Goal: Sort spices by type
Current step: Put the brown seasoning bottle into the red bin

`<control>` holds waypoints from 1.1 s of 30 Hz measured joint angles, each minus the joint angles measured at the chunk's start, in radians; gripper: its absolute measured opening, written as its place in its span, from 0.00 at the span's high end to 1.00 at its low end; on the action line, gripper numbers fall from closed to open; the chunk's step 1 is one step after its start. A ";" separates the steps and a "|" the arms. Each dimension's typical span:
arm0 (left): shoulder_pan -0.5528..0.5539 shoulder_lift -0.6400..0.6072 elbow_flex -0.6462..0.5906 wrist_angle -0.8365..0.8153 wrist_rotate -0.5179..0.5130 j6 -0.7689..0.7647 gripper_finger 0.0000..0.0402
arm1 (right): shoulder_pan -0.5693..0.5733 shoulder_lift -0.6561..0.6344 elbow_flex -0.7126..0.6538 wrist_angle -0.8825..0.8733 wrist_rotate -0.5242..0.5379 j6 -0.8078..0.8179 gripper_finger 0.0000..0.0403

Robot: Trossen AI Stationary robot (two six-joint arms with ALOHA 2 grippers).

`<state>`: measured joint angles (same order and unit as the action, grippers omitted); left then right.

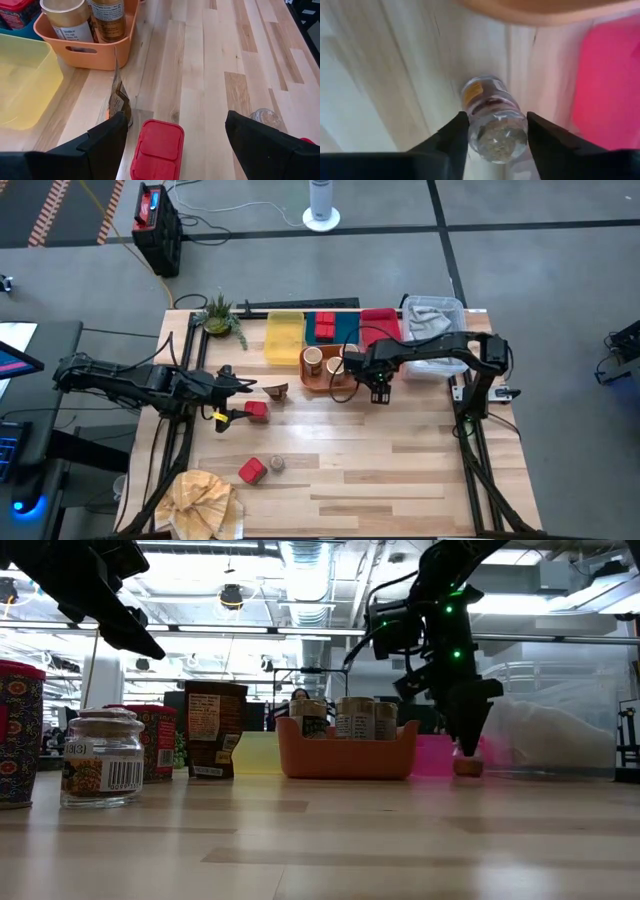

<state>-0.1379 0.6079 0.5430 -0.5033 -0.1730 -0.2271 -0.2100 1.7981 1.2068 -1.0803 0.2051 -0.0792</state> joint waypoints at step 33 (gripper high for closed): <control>0.000 0.001 -0.039 0.184 -0.089 0.014 0.20 | 0.269 0.007 0.336 0.309 0.003 0.022 0.60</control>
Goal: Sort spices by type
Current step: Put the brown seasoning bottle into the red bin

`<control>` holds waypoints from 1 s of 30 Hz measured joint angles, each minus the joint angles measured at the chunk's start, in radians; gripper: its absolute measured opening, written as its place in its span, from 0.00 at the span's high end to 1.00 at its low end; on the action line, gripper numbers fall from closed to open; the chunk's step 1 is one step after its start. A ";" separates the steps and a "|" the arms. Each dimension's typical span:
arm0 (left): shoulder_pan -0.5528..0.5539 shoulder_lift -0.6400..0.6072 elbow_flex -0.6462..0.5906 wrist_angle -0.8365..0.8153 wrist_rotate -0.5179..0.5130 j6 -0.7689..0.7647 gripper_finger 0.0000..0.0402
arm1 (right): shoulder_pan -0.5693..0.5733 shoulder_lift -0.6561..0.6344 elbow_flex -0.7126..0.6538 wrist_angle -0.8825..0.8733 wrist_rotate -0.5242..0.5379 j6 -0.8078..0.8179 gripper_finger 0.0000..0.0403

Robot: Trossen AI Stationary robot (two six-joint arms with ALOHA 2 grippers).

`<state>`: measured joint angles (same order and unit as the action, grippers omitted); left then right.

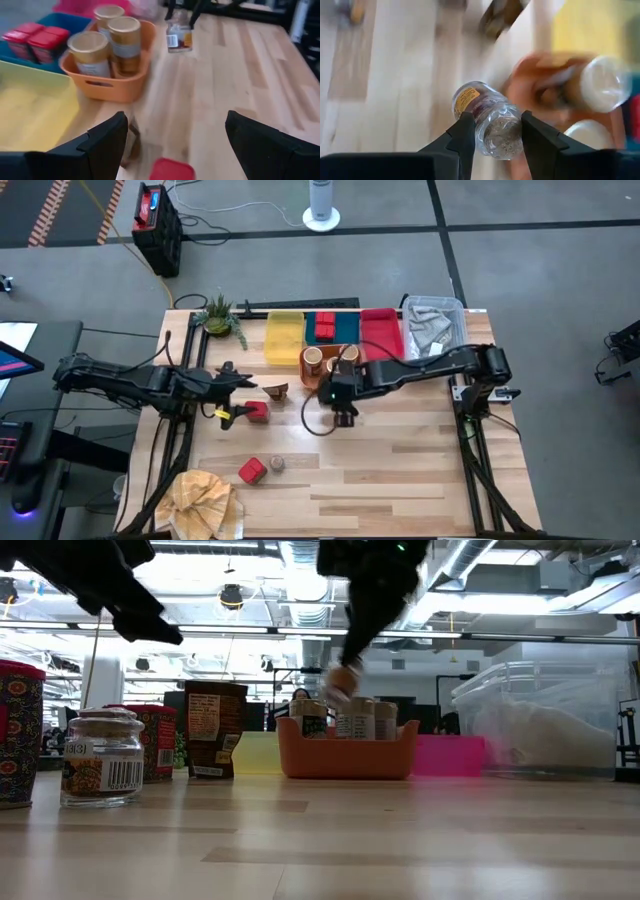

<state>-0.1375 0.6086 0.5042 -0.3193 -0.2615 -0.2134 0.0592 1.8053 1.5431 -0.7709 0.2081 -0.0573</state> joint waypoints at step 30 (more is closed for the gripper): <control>0.042 0.017 -0.029 0.053 -0.112 0.139 0.20 | -0.438 -0.003 0.224 -0.186 0.171 -0.165 0.60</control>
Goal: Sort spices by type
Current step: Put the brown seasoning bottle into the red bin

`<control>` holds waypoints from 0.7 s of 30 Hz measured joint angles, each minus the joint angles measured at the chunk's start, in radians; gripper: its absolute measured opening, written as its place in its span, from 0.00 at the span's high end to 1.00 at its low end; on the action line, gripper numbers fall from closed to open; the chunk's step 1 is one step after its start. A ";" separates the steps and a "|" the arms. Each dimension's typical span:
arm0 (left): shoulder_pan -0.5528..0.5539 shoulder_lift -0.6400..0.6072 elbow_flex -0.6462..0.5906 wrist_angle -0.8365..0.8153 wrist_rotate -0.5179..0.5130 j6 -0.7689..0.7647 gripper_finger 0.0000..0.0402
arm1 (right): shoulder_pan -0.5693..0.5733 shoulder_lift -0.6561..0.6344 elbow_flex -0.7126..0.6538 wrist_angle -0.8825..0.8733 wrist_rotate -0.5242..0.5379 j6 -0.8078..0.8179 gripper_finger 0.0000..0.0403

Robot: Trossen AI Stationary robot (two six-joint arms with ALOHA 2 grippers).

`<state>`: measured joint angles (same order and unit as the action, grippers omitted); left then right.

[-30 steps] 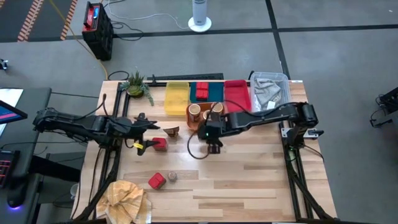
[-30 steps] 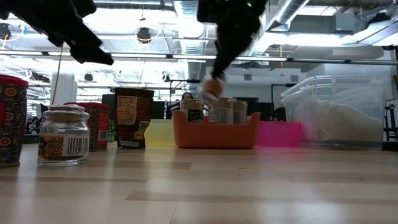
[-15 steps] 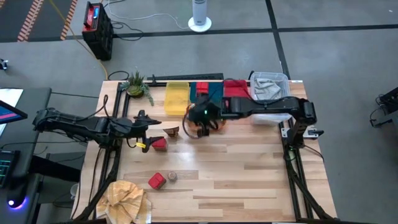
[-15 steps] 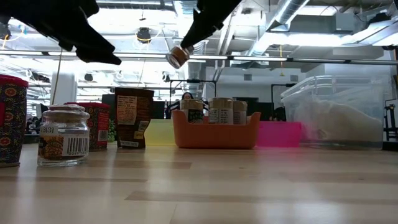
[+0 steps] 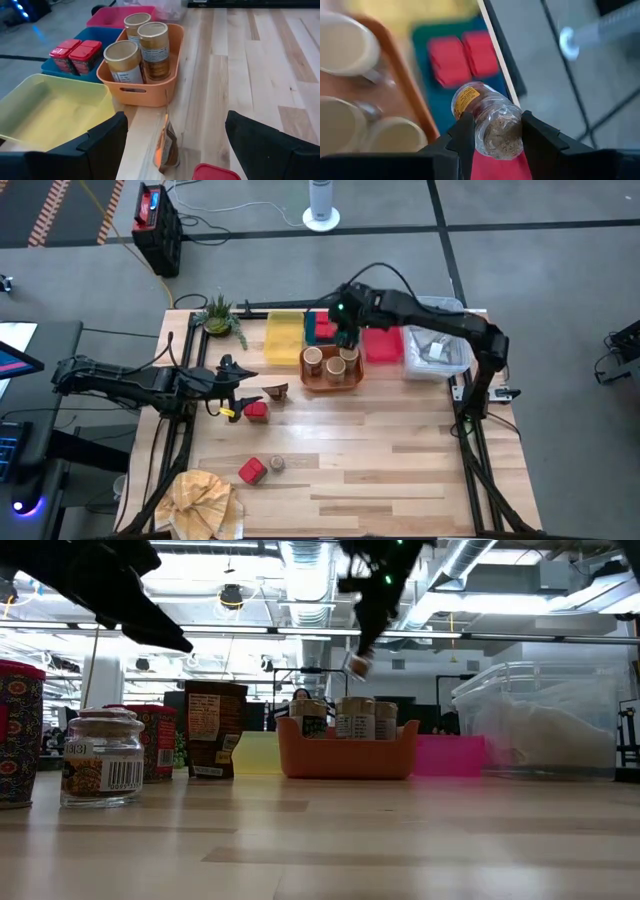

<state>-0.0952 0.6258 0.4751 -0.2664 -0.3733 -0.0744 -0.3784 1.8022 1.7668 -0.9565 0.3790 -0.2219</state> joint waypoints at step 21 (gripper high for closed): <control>0.000 0.003 0.000 0.042 -0.001 0.002 0.20 | -0.214 0.153 -0.114 -0.137 -0.064 0.182 0.60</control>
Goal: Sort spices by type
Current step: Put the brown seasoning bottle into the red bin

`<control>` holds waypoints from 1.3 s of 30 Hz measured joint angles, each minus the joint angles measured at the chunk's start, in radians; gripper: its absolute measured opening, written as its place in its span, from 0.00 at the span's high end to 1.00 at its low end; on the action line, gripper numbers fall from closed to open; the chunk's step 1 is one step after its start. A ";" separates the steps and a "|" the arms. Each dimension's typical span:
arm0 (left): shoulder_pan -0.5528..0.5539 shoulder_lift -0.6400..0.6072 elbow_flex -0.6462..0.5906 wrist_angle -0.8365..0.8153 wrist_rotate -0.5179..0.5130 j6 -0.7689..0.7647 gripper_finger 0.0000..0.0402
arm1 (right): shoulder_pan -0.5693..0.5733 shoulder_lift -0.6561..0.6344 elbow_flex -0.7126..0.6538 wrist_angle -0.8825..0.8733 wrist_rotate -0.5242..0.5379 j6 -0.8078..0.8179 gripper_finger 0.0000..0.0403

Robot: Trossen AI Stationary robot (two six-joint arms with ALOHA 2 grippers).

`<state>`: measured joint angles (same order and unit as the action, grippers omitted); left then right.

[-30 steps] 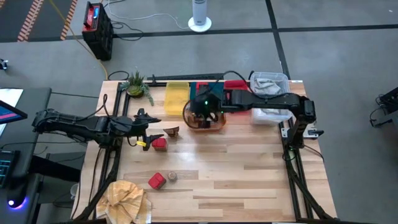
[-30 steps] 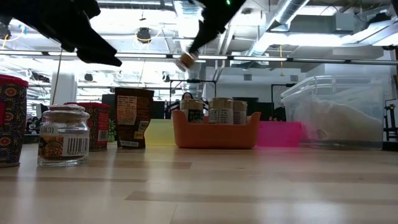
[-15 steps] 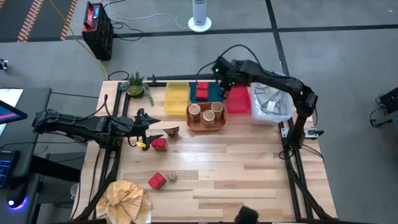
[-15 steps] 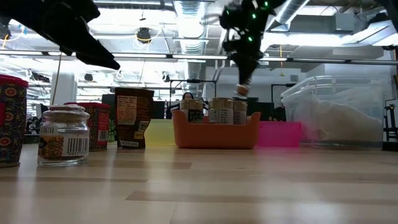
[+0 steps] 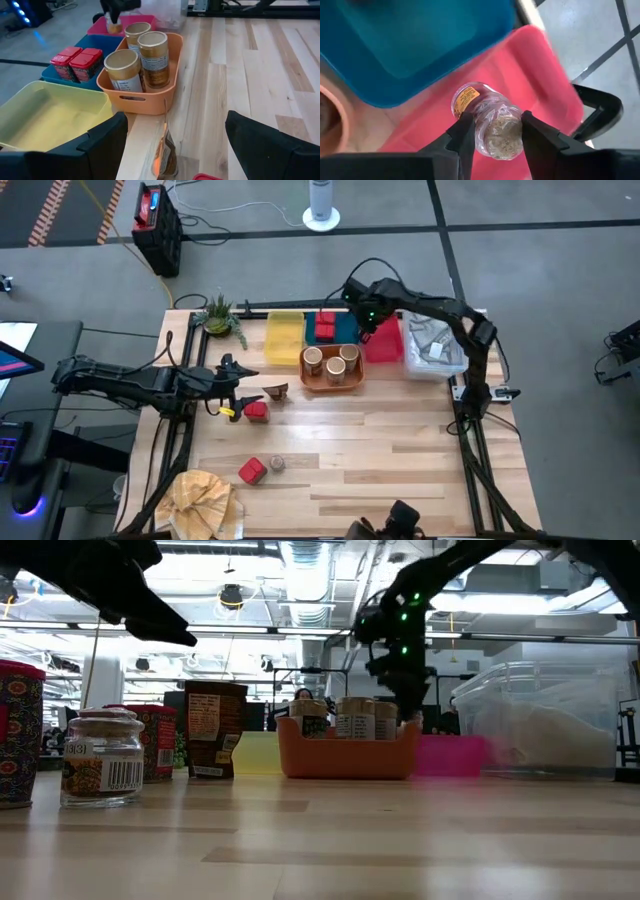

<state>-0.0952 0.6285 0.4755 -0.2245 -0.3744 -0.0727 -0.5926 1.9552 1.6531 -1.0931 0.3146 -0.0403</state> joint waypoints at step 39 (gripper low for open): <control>0.000 0.000 0.000 -0.038 0.123 -0.015 0.20 | 0.123 -0.104 0.000 -0.101 0.082 0.017 0.39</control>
<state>-0.0956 0.6281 0.4755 -0.2621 -0.2518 -0.0878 -0.4693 1.8512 1.6531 -1.1945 0.3963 -0.0232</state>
